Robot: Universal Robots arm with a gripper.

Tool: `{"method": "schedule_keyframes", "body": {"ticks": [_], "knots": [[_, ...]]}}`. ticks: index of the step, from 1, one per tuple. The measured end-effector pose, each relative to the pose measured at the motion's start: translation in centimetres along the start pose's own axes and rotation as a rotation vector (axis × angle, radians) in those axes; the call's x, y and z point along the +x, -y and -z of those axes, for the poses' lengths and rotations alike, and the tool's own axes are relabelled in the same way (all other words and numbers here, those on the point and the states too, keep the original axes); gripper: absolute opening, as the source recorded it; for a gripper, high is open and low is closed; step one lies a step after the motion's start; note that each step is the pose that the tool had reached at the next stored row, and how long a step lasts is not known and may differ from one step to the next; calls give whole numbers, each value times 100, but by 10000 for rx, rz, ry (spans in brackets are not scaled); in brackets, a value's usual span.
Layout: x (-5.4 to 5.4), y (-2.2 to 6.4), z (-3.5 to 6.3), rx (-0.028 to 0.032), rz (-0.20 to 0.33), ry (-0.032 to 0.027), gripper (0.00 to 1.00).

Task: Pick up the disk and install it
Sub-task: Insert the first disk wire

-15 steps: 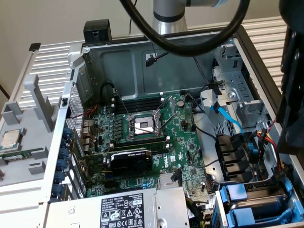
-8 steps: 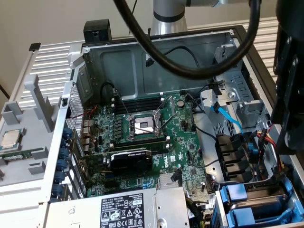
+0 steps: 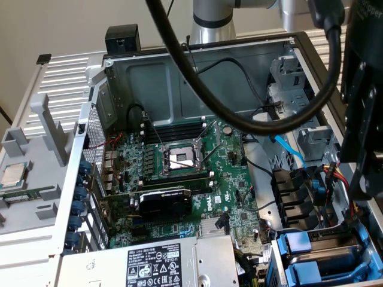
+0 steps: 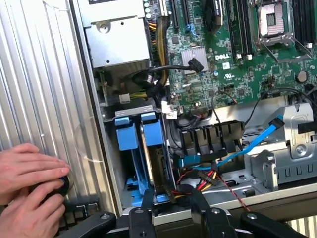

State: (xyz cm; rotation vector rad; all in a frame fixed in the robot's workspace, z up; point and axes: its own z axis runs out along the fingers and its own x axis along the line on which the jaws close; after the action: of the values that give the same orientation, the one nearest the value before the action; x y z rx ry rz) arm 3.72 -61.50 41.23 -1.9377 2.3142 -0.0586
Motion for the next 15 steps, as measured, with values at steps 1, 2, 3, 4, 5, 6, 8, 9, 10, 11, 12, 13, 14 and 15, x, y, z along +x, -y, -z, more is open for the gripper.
{"method": "schedule_keyframes", "body": {"ticks": [1,2,3,4,5,6,8,9,10,11,12,13,14,15], "knots": [[1,-1,-9,-11,162,17,43],[1,-1,-19,-25,357,37,43],[2,-2,-29,-37,525,57,43],[3,-3,-40,-50,707,78,43],[3,-4,-51,-63,887,96,43],[5,-6,-63,-79,1075,116,43],[6,-8,-88,-115,1428,153,43],[7,-10,-100,-135,1592,171,43],[8,-11,-108,-154,1731,184,43],[10,-11,-117,-173,1832,194,43],[15,-11,-122,-192,1891,197,43],[23,-9,-128,-214,1940,203,43],[43,-6,-129,-227,1949,209,43],[75,-1,-128,-240,1945,236,43]]}}
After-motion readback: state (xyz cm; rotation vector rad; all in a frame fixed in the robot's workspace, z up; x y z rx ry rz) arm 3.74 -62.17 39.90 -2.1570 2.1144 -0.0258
